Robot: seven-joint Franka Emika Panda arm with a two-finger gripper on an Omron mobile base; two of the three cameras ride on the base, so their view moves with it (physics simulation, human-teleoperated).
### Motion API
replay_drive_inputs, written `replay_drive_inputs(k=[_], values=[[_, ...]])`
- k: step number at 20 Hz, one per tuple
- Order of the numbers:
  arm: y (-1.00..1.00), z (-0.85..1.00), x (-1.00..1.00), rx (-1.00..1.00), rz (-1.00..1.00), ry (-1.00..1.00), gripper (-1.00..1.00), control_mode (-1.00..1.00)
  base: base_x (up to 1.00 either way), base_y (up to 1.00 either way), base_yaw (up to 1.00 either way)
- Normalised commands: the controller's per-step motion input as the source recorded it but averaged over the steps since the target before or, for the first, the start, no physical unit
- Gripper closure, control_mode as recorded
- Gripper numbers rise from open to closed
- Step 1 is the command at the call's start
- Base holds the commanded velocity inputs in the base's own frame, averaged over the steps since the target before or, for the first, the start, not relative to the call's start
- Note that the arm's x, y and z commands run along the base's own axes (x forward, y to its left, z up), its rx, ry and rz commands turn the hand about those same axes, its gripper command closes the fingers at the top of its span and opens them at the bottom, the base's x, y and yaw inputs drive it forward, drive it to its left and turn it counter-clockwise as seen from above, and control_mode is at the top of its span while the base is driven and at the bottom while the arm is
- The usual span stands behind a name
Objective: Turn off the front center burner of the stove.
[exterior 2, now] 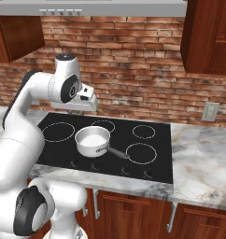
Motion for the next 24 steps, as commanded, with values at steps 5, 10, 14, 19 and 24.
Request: replay_drive_inputs(k=[5,10,14,19,24], values=[[-0.16,-0.10,-0.55,0.00,0.00,-0.02,-1.00,-1.00,0.00,0.00,0.00],[-0.67,-0.23,-0.94,0.02,-0.04,-0.03,-1.00,-1.00,0.00,0.00,0.00],[-0.52,-0.26,-0.56,0.00,-0.07,0.01,-1.00,-1.00,0.00,0.00,0.00],[-0.34,-0.29,-0.14,0.00,-0.03,0.02,-1.00,-1.00,0.00,0.00,0.00],[-0.28,-0.32,-0.02,0.00,0.00,0.00,-1.00,-1.00,0.00,0.00,0.00]])
